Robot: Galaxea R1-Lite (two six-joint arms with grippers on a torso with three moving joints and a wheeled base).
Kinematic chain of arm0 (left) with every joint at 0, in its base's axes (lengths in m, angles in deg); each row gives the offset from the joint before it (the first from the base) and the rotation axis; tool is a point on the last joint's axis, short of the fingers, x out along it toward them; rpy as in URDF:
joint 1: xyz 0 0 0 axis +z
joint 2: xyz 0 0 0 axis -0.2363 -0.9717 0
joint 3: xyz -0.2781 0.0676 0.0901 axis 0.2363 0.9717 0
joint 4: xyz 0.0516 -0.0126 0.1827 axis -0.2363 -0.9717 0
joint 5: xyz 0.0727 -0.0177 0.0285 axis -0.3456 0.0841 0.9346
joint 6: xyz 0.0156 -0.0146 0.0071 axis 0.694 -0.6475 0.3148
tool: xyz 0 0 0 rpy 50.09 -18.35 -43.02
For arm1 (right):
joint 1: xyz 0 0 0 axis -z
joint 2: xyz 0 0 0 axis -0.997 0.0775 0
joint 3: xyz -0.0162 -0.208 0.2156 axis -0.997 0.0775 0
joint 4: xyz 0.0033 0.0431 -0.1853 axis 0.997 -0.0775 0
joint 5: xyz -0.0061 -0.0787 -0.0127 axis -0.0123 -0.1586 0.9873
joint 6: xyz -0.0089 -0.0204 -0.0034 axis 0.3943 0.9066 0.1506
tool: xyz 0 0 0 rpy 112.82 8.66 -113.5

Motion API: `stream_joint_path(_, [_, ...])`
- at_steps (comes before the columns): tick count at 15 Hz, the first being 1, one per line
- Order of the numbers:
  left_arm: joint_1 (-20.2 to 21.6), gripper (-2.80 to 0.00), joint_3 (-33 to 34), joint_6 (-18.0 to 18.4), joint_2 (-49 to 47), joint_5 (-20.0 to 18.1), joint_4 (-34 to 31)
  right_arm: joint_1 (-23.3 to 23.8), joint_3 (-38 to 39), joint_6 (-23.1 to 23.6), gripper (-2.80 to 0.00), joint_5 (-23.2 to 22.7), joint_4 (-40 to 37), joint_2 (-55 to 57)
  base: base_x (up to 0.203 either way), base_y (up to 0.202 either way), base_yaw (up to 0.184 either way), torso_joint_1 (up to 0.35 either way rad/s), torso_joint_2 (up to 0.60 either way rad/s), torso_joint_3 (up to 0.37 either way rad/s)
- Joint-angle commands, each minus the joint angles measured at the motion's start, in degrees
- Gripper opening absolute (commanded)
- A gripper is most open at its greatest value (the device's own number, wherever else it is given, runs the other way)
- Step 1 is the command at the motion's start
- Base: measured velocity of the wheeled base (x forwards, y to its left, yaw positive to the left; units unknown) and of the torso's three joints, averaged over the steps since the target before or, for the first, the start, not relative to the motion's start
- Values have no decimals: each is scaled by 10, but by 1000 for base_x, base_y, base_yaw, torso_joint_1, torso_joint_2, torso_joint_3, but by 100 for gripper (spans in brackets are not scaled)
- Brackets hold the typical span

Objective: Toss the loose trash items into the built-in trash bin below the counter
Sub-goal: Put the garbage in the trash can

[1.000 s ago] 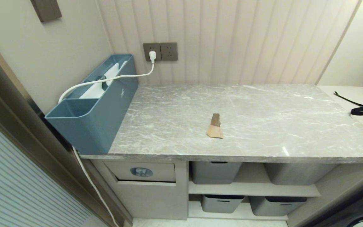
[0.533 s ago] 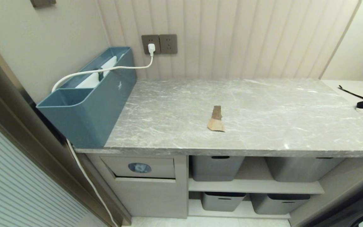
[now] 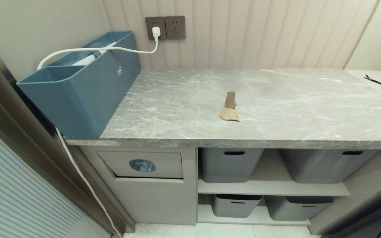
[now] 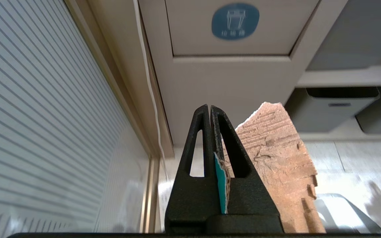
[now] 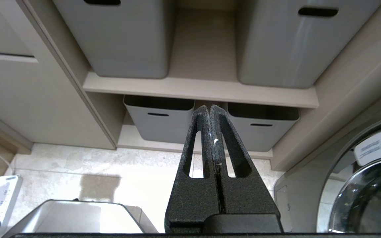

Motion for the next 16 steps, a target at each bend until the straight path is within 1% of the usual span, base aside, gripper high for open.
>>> stream_joint_path(1, [2,-280,4,1,44,1,2,0,0,0,-280,0,-1,0,0,0,0,-242,536,294])
stream_joint_path(8, [2,-280,4,4,44,0,2,0,0,-1,-280,0,-1,0,0,0,0,-223,507,289])
stream_joint_path(16, [2,-280,4,-6,44,2,2,0,0,-1,-280,0,-1,0,0,0,0,-188,475,284])
